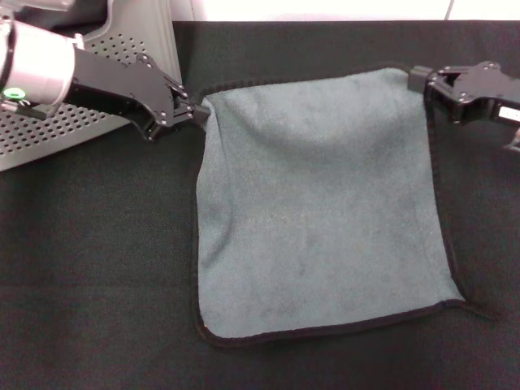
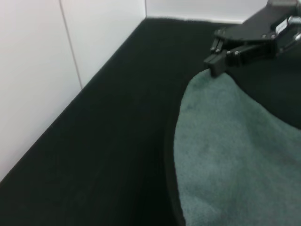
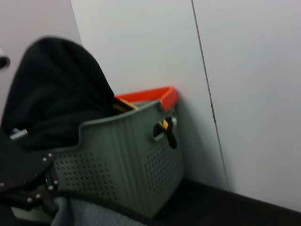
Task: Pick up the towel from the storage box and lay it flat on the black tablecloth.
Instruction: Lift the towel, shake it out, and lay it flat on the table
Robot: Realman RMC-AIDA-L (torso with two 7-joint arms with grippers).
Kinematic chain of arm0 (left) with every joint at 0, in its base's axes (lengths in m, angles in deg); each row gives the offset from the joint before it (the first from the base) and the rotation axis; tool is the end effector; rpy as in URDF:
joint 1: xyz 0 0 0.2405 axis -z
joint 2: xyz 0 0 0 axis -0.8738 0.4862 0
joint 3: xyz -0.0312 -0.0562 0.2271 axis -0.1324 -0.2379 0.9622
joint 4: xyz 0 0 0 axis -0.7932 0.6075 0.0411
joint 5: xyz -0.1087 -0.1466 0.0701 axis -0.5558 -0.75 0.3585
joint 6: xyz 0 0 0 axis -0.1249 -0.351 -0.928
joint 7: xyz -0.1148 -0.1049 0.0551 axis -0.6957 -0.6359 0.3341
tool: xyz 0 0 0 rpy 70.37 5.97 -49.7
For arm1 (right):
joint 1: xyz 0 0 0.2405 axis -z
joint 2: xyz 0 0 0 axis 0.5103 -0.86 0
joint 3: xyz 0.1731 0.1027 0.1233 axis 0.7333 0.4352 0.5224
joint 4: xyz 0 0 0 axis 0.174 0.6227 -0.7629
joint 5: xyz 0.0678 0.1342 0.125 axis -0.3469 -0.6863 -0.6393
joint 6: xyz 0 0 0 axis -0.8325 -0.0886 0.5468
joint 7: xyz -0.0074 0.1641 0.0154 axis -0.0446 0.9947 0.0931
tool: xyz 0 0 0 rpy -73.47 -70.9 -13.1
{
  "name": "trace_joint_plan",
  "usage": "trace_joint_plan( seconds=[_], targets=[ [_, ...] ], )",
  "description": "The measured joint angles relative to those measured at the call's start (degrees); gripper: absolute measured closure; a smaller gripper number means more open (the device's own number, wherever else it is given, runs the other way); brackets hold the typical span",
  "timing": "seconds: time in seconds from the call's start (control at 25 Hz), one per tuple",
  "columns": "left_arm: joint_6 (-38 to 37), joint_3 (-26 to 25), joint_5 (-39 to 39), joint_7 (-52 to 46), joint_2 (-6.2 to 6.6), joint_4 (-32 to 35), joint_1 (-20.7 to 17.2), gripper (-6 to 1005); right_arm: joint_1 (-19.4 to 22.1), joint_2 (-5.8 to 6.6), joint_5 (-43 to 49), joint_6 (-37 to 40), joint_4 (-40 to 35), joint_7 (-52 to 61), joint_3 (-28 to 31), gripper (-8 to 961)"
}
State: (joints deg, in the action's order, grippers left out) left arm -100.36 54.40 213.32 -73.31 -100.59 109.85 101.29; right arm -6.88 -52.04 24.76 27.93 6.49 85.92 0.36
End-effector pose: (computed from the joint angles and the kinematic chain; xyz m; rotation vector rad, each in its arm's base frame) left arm -0.1893 0.3694 0.0320 -2.8382 -0.2502 -0.1096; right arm 0.2067 0.3839 0.0059 -2.4827 0.5808 0.8383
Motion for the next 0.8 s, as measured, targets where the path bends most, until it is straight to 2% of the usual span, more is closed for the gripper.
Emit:
trace_joint_plan(
  seconds=[0.12,0.4,0.64,0.76,0.8],
  targets=[
    [2.7,0.06,1.03,-0.05,-0.79,-1.0,0.74,975,-0.38,-0.64,1.54,-2.19,-0.26,-0.08,-0.03,927],
    [3.25,0.06,0.72,-1.62,-0.63,-1.18,1.12,975,-0.74,-1.2,3.42,-4.0,-0.49,-0.23,0.06,926],
    [3.38,-0.05,0.91,-3.47,-1.01,-0.79,0.93,920,2.17,-2.47,2.78,-5.25,-3.56,0.22,3.58,924],
    [3.17,-0.03,-0.1,-3.27,-0.95,-0.6,0.51,892,3.88,-2.67,2.82,-5.31,-5.13,0.43,4.36,813],
    [2.98,0.02,-0.57,-3.15,-0.89,-0.57,0.31,851,4.29,-2.67,2.81,-5.01,-5.42,0.44,4.4,776]
  ],
)
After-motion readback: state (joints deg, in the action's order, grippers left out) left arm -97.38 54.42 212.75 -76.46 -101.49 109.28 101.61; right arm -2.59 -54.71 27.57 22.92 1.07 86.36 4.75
